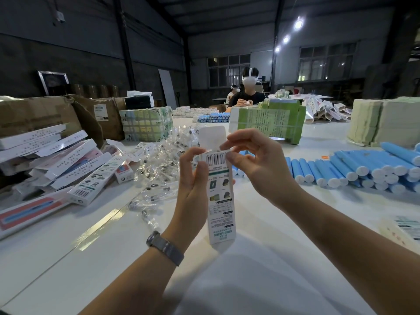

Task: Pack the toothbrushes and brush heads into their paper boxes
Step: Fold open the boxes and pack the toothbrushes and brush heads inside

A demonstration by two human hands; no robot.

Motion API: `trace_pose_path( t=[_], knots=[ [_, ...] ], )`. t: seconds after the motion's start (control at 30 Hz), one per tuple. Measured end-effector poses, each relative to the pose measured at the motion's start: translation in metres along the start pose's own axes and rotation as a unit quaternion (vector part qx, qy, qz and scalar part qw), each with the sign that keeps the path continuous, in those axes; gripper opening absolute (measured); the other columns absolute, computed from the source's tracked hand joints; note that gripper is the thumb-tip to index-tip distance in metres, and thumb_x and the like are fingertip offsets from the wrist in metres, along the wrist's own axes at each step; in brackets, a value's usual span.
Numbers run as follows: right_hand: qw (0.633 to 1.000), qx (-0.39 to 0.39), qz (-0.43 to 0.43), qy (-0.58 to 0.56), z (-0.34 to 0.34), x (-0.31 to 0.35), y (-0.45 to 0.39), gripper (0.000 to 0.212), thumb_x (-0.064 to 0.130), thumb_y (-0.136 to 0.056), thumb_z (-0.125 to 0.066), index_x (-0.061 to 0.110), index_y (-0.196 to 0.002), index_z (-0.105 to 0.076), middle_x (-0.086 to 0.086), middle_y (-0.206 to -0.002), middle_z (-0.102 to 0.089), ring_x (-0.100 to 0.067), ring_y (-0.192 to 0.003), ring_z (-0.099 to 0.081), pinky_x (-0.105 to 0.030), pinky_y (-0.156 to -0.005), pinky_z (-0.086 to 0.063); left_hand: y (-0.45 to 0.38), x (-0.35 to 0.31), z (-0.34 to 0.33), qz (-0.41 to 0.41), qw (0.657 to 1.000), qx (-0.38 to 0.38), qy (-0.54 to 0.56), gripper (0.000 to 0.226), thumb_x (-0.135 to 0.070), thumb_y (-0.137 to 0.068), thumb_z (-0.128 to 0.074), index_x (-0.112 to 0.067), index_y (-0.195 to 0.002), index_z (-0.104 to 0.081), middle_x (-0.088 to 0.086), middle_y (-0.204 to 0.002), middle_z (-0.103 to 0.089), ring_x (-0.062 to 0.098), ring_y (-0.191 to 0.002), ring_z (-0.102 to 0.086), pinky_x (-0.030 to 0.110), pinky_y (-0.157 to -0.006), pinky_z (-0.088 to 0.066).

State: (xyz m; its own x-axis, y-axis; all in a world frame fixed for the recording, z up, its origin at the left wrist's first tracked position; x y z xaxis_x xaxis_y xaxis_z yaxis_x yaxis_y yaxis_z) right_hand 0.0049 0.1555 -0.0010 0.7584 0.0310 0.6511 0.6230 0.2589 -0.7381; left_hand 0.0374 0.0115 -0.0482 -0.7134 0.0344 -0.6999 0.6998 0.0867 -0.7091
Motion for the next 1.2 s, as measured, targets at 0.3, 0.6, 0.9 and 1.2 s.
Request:
trace_pose_path(
  t=[0.3, 0.6, 0.9, 1.2],
  knots=[
    [1.0, 0.004, 0.014, -0.027, 0.0032, 0.0011, -0.004, 0.023, -0.012, -0.088, -0.061, 0.011, -0.09, -0.058, -0.009, -0.088, -0.072, -0.016, -0.087, -0.07, -0.03, -0.078, -0.057, -0.002, -0.0026, 0.0009, 0.011, 1.0, -0.017, -0.001, 0.014, -0.035, -0.098, -0.041, -0.03, -0.112, -0.042, 0.0, -0.095, -0.072, 0.034, -0.088, -0.071, 0.046, -0.072, -0.062],
    [1.0, 0.006, 0.001, -0.02, 0.002, 0.0018, -0.0038, 0.028, -0.009, -0.086, -0.065, 0.015, -0.082, -0.051, -0.003, -0.085, -0.072, -0.018, -0.085, -0.07, -0.052, -0.082, -0.056, -0.0007, -0.0011, 0.0025, -0.006, 1.0, 0.0, -0.002, 0.013, -0.023, -0.106, -0.033, -0.032, -0.111, -0.042, -0.008, -0.094, -0.07, 0.022, -0.084, -0.071, 0.042, -0.072, -0.063],
    [1.0, -0.009, 0.0, -0.015, 0.0012, 0.0026, -0.0029, 0.041, 0.0, -0.086, -0.07, 0.033, -0.106, -0.057, 0.003, -0.112, -0.064, -0.012, -0.093, -0.065, -0.034, -0.083, -0.058, -0.0037, -0.0028, 0.0042, 0.052, 0.996, -0.002, 0.074, 0.015, -0.034, -0.098, -0.039, -0.027, -0.11, -0.044, 0.01, -0.105, -0.071, 0.048, -0.089, -0.067, 0.04, -0.069, -0.058],
    [0.998, 0.011, -0.038, -0.043, 0.0059, 0.0011, -0.0056, 0.039, 0.001, -0.086, -0.071, 0.029, -0.111, -0.058, 0.005, -0.1, -0.072, -0.013, -0.092, -0.067, -0.032, -0.082, -0.055, -0.0052, 0.0018, 0.0053, 0.047, 0.997, 0.001, 0.057, 0.014, -0.036, -0.099, -0.04, -0.041, -0.111, -0.046, 0.0, -0.104, -0.072, 0.034, -0.088, -0.071, 0.054, -0.075, -0.06]
  ],
)
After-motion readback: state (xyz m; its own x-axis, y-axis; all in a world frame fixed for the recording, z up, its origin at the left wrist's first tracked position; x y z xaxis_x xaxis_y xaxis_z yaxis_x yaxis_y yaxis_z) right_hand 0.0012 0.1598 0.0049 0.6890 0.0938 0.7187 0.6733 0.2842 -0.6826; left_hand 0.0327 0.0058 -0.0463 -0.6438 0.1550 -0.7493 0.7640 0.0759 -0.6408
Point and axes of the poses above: each hand's wrist, its own y-axis away from the middle knuckle, its own z-axis out of the back of the hand, x = y × z, the point moved 1 cm from there along -y, towards the middle knuckle
